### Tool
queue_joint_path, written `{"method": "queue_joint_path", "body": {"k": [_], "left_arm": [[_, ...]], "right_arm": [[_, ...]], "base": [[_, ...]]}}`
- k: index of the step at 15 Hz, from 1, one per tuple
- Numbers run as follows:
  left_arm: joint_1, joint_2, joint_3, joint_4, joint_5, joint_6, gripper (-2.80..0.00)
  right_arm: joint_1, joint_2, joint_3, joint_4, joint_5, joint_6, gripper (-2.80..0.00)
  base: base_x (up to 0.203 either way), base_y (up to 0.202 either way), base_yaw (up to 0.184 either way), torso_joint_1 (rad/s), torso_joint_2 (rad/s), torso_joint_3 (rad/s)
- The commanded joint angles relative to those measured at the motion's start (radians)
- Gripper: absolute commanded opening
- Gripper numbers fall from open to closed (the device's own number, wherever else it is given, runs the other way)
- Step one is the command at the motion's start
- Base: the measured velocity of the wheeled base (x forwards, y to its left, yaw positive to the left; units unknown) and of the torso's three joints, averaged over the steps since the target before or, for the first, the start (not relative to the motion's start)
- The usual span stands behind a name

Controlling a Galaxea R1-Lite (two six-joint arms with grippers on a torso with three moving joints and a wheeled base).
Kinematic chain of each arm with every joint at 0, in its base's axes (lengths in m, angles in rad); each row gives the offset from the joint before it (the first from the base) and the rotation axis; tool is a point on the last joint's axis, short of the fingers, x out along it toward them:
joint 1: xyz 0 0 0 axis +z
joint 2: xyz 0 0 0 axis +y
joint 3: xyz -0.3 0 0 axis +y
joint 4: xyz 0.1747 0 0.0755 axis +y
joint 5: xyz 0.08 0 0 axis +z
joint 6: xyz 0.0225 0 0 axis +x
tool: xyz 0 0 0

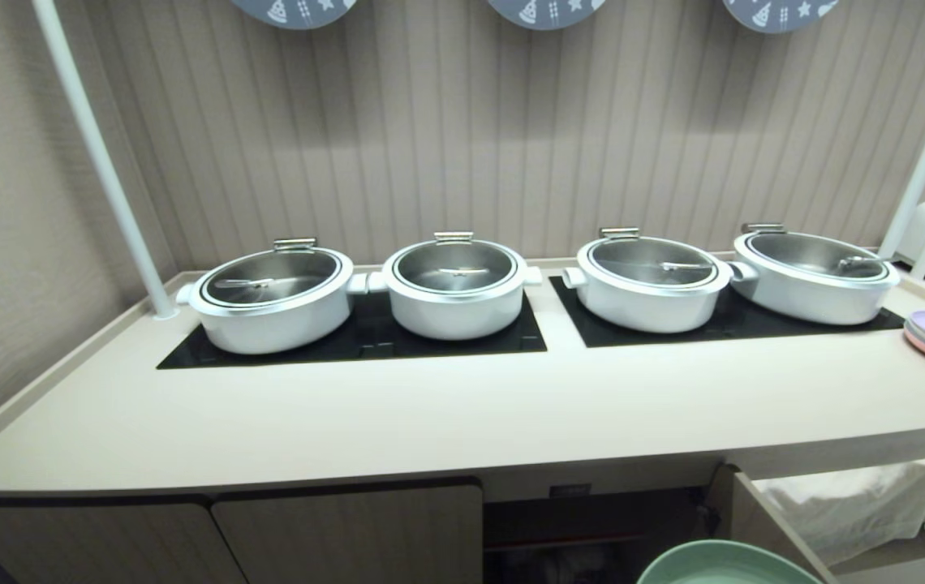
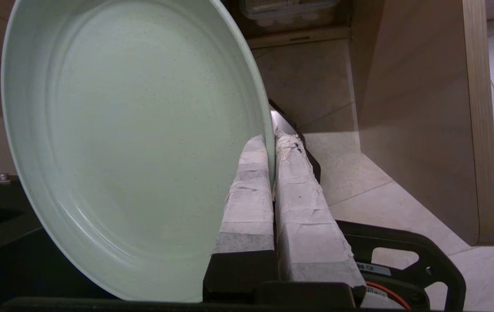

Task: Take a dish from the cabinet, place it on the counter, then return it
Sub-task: Put it back into the cabinet

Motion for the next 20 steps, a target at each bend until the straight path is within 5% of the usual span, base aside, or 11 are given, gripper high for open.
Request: {"method": "queue_joint_path", "body": {"k": [1, 20], "left_arm": [[0.001, 0.000, 0.000, 0.000, 0.000, 0.000, -2.80], [0.001, 0.000, 0.000, 0.000, 0.000, 0.000, -2.80]], "right_arm": [[-0.002, -0.002, 0.011, 0.000, 0.000, 0.004, -2.80], [-0.004, 0.033, 0.016, 0.040, -0.001, 0.091, -2.80]], "base": [[0.000, 0.000, 0.000, 0.000, 0.00, 0.000], [0.000, 0.000, 0.000, 0.000, 0.00, 0.000]]}}
